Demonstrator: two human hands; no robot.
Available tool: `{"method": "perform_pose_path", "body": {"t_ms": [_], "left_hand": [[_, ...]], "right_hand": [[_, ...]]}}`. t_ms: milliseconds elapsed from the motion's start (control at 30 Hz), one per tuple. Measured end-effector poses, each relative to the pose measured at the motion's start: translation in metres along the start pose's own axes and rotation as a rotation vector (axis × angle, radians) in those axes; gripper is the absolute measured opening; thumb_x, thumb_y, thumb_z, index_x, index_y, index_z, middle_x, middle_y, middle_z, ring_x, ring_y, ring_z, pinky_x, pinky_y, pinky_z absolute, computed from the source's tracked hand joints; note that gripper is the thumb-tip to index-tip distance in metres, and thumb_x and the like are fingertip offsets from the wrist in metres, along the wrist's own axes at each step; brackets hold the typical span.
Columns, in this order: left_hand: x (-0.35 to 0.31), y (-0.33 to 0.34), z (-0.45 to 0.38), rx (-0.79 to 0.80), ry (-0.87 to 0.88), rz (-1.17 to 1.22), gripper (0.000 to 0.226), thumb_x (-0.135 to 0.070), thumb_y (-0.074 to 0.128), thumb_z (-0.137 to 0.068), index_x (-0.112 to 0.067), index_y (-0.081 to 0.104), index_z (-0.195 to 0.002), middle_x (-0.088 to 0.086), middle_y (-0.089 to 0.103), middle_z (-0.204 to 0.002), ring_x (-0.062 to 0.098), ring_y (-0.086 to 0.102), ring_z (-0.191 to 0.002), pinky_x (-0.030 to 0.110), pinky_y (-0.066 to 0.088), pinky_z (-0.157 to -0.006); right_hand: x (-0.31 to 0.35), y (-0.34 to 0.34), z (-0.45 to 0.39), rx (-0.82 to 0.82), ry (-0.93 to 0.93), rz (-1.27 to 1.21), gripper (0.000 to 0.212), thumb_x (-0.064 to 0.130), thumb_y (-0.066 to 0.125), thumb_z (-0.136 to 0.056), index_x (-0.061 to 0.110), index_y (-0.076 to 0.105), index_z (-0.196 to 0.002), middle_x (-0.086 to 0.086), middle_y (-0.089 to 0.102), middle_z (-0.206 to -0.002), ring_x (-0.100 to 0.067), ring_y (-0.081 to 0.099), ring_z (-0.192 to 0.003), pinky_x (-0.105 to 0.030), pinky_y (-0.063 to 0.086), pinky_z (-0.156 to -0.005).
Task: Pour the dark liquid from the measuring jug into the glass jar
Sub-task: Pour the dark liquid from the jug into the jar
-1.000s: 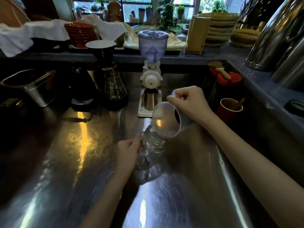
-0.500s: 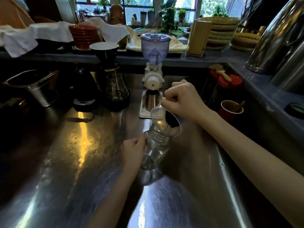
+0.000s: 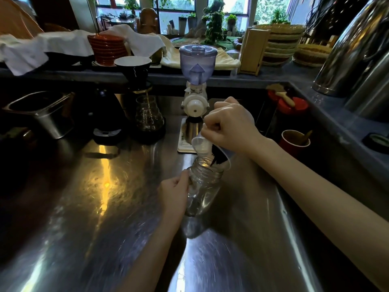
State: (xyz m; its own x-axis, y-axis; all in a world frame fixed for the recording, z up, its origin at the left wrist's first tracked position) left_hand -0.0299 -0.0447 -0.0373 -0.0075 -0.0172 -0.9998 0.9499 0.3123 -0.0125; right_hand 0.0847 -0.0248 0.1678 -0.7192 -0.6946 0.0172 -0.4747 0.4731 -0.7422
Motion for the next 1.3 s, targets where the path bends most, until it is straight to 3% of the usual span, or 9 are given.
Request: {"method": "perform_pose_path", "body": {"t_ms": [200,300,467,567,733,967,1100,1300], "left_hand": [[0.002,0.005,0.001,0.018,-0.006,0.021,0.045,-0.039,0.059,-0.076,-0.001,0.059,-0.050,0.018,0.051,-0.051,0.029,0.049,-0.052,0.038,0.039,-0.058],[-0.002,0.004,0.002,0.012,0.005,0.010,0.048,-0.041,0.059,-0.074,0.000,0.058,-0.050,0.016,0.046,-0.052,0.026,0.043,-0.052,0.037,0.034,-0.058],[-0.006,0.005,0.003,0.011,-0.006,0.010,0.042,-0.027,0.058,-0.082,-0.005,0.054,-0.047,0.013,0.043,-0.052,0.025,0.038,-0.054,0.036,0.031,-0.059],[-0.009,0.006,0.005,0.017,0.004,0.024,0.041,-0.026,0.058,-0.083,0.002,0.058,-0.053,0.015,0.046,-0.054,0.025,0.040,-0.054,0.036,0.032,-0.059],[-0.014,0.009,0.008,0.050,0.009,0.016,0.043,-0.026,0.053,-0.085,0.008,0.058,-0.060,0.016,0.048,-0.057,0.025,0.041,-0.056,0.034,0.034,-0.061],[-0.017,0.008,0.010,0.029,0.001,-0.006,0.044,-0.024,0.053,-0.085,-0.014,0.047,-0.043,0.004,0.038,-0.044,0.017,0.034,-0.045,0.030,0.030,-0.056],[-0.018,0.007,0.009,0.015,-0.010,-0.001,0.045,-0.024,0.054,-0.085,-0.014,0.046,-0.042,0.009,0.038,-0.048,0.021,0.034,-0.050,0.033,0.029,-0.059],[-0.017,0.007,0.010,0.020,-0.029,0.012,0.042,-0.024,0.054,-0.084,-0.010,0.048,-0.045,0.012,0.039,-0.052,0.024,0.035,-0.055,0.035,0.030,-0.061]], "right_hand": [[0.002,-0.004,-0.002,-0.036,-0.019,0.027,0.031,0.021,0.049,-0.071,0.026,0.029,-0.048,0.008,0.029,-0.046,-0.010,0.031,-0.051,-0.026,0.028,-0.066],[0.004,-0.006,-0.002,-0.044,-0.029,0.048,0.030,0.021,0.048,-0.072,0.026,0.030,-0.048,0.008,0.030,-0.046,-0.010,0.031,-0.051,-0.027,0.028,-0.067],[0.005,-0.006,-0.001,-0.051,-0.046,0.049,0.032,0.019,0.050,-0.072,0.025,0.030,-0.048,0.007,0.032,-0.045,-0.011,0.033,-0.051,-0.029,0.028,-0.068],[0.004,-0.005,0.000,-0.050,-0.056,0.063,0.035,0.014,0.055,-0.071,0.024,0.031,-0.048,0.006,0.033,-0.044,-0.011,0.033,-0.051,-0.028,0.028,-0.069],[0.008,-0.007,-0.002,-0.062,-0.086,0.057,0.031,0.018,0.047,-0.072,0.025,0.028,-0.048,0.004,0.035,-0.041,-0.010,0.031,-0.052,-0.018,0.015,-0.067],[0.016,-0.009,-0.003,-0.075,-0.125,0.039,0.030,0.019,0.046,-0.072,0.026,0.026,-0.050,0.006,0.033,-0.043,-0.011,0.031,-0.052,-0.020,0.014,-0.065],[0.021,-0.009,-0.003,-0.082,-0.170,0.078,0.031,0.016,0.045,-0.072,0.026,0.026,-0.050,-0.003,0.045,-0.037,-0.012,0.030,-0.051,-0.026,0.021,-0.063],[0.024,-0.010,-0.003,-0.092,-0.184,0.056,0.030,0.016,0.045,-0.073,0.026,0.026,-0.051,-0.004,0.046,-0.037,-0.011,0.030,-0.052,-0.021,0.013,-0.065]]}}
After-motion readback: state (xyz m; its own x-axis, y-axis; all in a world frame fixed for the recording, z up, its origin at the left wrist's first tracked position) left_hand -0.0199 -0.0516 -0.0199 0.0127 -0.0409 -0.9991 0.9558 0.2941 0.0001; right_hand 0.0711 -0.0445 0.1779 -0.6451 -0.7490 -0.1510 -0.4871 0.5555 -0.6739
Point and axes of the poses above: each hand's wrist, its own z-axis away from the middle knuckle, its own y-axis out of the palm, x = y × z, the point moved 10 cm from there along -z, towards the middle knuckle
